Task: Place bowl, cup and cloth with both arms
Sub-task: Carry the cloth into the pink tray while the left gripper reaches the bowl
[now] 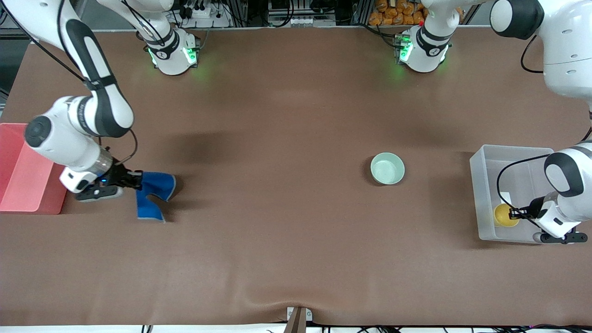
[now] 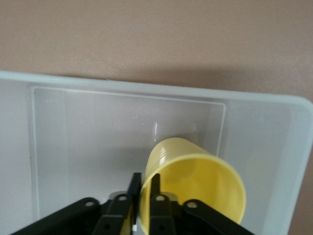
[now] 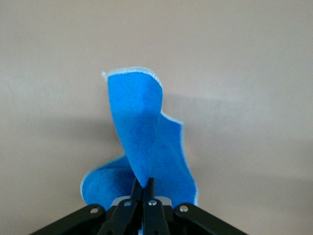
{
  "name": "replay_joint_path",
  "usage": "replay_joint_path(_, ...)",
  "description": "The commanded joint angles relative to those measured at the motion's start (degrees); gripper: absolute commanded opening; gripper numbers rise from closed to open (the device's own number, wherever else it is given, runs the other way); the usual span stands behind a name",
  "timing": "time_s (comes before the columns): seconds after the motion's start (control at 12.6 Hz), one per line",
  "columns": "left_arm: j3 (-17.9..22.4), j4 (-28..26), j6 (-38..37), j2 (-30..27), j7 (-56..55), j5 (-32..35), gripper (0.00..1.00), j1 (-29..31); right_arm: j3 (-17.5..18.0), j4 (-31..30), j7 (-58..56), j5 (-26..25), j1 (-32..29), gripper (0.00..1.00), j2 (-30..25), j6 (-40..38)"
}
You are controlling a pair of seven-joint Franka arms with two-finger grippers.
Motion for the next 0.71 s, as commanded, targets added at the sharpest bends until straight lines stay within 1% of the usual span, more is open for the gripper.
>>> replay_joint_path(0.0, 0.4, 0.0, 0.8, 0.0, 3.8, -1.1, 0.41, 0.2, 0.4, 0.0, -2.4, -0.1, -4.4, 0.00, -6.8, -1.7)
replay_joint_path(0.16, 0.4, 0.5, 0.0, -0.8, 3.5, -1.0, 0.46, 0.2, 0.5, 0.1, -4.8, -0.1, -8.3, 0.00, -11.2, -3.7)
replay_joint_path(0.24, 0.5, 0.5, -1.6, -2.0, 3.5, -0.8, 0.48, 0.1, 0.5, 0.5, -5.7, -0.1, -10.0, 0.00, -14.0, -6.5)
replay_joint_path(0.32, 0.5, 0.6, -3.5, -3.5, 3.4, -0.6, 0.49, -0.1, 0.4, 1.0, -7.6, -0.1, -12.3, 0.00, -17.1, -11.2)
replay_joint_path(0.48, 0.8, 0.6, -7.4, -6.7, 3.0, -0.6, 0.50, -0.7, 0.4, 5.0, -10.2, 0.0, -16.0, 0.00, -20.5, -18.6)
replay_joint_path(0.63, 0.5, 0.5, -11.2, -10.2, 2.5, -0.6, 0.55, -1.2, 0.4, 11.0, -12.4, 0.0, -19.9, 0.00, -21.1, -27.7)
